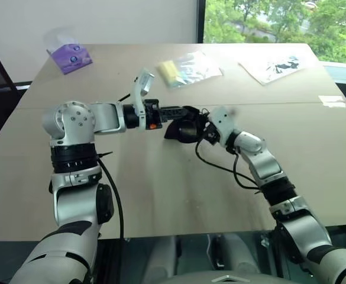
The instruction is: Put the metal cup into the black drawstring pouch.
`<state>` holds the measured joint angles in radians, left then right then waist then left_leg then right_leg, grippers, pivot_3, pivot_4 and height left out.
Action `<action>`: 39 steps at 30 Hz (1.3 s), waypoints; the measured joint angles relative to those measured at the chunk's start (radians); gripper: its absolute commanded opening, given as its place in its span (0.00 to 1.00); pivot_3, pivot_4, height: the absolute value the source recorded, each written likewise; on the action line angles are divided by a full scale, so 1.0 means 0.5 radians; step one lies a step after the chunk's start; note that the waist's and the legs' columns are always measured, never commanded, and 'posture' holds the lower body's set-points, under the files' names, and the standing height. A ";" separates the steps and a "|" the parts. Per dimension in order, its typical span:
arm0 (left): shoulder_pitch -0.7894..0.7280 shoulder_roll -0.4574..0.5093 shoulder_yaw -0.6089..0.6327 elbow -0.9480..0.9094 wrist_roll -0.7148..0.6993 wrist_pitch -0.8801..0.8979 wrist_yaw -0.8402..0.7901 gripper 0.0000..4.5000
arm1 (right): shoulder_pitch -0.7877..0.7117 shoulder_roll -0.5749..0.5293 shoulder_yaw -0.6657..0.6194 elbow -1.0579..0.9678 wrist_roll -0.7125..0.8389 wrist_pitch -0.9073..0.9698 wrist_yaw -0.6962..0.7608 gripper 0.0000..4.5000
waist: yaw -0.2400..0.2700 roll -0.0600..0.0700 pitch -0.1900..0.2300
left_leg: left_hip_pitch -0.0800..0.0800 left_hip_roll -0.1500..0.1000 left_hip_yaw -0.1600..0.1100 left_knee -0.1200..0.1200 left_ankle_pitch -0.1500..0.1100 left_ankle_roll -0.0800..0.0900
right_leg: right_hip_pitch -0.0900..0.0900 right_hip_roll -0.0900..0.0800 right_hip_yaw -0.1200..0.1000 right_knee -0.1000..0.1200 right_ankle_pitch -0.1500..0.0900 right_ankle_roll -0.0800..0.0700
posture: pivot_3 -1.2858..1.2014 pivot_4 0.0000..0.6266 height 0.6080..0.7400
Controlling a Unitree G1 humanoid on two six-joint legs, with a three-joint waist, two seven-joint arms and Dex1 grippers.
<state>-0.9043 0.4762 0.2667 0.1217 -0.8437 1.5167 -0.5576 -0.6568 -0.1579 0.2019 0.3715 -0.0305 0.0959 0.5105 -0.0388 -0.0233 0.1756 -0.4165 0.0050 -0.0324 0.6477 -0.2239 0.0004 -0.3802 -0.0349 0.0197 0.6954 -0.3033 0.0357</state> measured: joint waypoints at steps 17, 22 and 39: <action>0.291 0.087 -0.393 -0.180 0.271 -0.816 -0.392 0.24 | 0.324 -0.674 -0.313 -1.401 -0.145 0.860 -0.045 0.00 | 0.037 0.004 0.002 | 0.000 0.001 0.001 -0.001 0.000 0.000 | 0.000 0.001 0.007 -0.001 0.000 -0.001 | 0.52 0.24 1.00; 0.186 -0.009 -0.537 -0.196 0.346 -1.131 -0.584 0.45 | 0.188 -0.878 -0.304 -1.818 -0.185 1.255 0.035 0.00 | 0.056 0.005 0.004 | -0.004 -0.001 -0.001 0.002 -0.001 0.002 | 0.000 0.002 0.003 -0.003 0.000 -0.001 | 0.52 0.24 1.00; -0.122 -0.132 -0.951 0.345 0.834 -1.823 -1.047 0.99 | -0.055 -1.090 -0.143 -2.125 -0.230 1.746 0.123 0.00 | 0.004 0.008 0.006 | -0.005 -0.002 0.000 0.003 -0.007 0.014 | -0.001 0.006 -0.002 -0.002 -0.001 0.000 | 0.52 0.24 1.00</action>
<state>-0.9655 0.4101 -0.2089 0.2943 -0.4267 0.6053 -1.0809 -0.6843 -0.7028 0.1306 -0.6910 -0.1453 0.9689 0.5720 -0.0366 -0.0194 0.1787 -0.4189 0.0041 -0.0325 0.6491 -0.2272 0.0071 -0.3806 -0.0319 0.0186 0.6942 -0.3038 0.0355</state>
